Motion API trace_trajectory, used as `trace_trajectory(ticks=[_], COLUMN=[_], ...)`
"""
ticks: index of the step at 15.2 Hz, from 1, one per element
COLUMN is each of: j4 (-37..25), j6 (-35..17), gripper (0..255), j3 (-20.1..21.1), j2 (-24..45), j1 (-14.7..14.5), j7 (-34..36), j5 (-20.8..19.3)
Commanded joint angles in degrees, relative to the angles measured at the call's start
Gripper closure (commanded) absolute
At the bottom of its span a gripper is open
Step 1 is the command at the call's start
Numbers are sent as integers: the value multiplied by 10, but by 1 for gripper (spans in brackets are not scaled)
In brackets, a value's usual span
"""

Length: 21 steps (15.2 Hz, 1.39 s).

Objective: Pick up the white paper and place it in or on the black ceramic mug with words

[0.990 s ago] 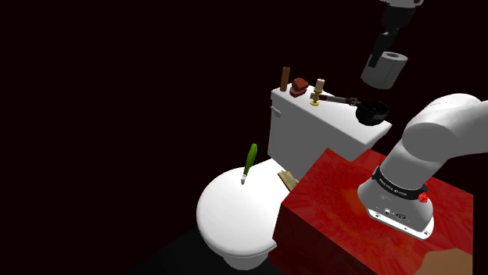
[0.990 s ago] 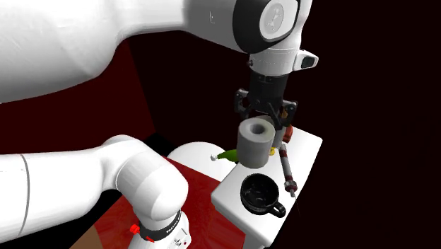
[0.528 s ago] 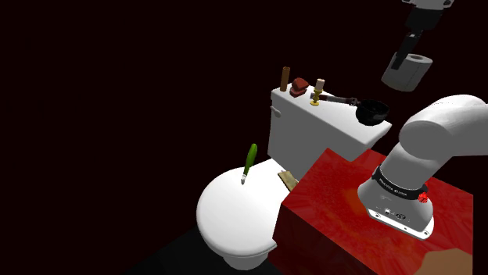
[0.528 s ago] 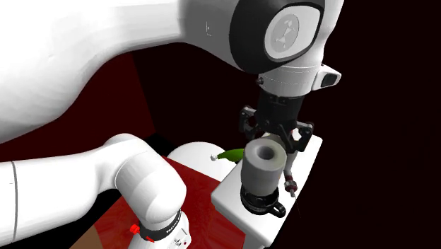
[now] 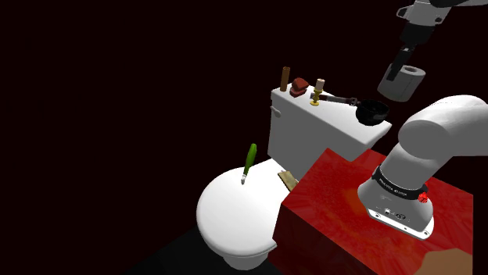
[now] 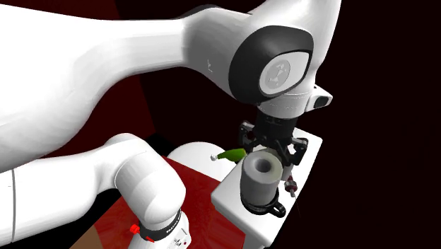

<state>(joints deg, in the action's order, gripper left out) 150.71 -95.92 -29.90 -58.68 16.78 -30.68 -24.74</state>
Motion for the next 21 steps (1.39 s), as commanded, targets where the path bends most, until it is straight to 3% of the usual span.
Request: trace_trajectory(ticks=[1, 7, 15, 16, 21], j4=[14, 58, 58, 58, 58], j6=[-14, -59, -59, -59, -59], gripper=[255, 255, 255, 0, 0], j3=[-7, -29, -29, -29, -29], j2=[-1, 1, 1, 1, 1], j1=[3, 11, 11, 11, 11], j7=[1, 3, 3, 3, 3], j5=[-6, -28, -28, -28, -28])
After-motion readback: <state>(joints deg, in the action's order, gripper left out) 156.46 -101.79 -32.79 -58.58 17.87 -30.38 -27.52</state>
